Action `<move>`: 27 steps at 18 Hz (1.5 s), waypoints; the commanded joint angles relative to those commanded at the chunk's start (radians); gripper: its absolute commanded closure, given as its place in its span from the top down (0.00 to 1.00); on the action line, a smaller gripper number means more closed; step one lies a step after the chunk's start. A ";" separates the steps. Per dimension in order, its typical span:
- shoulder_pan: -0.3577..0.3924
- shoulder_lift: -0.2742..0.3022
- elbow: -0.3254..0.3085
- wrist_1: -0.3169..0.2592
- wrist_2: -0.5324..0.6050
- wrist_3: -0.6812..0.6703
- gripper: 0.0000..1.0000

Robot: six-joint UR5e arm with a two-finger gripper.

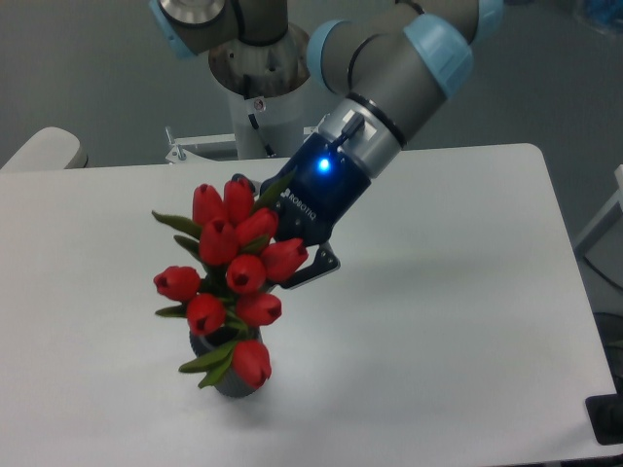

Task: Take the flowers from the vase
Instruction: 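Lift the tulip bunch up out of the grey vase, then hold the tulip bunch raised away from the vase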

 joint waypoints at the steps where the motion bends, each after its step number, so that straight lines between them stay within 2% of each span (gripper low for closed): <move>1: 0.003 -0.002 0.006 0.000 -0.002 -0.002 0.40; 6: 0.049 -0.014 0.018 0.000 0.008 0.011 0.40; 16: 0.222 -0.097 0.031 0.008 0.012 0.046 0.39; 23: 0.302 -0.106 0.031 0.009 0.014 0.061 0.39; 27: 0.319 -0.104 0.028 0.008 0.015 0.084 0.39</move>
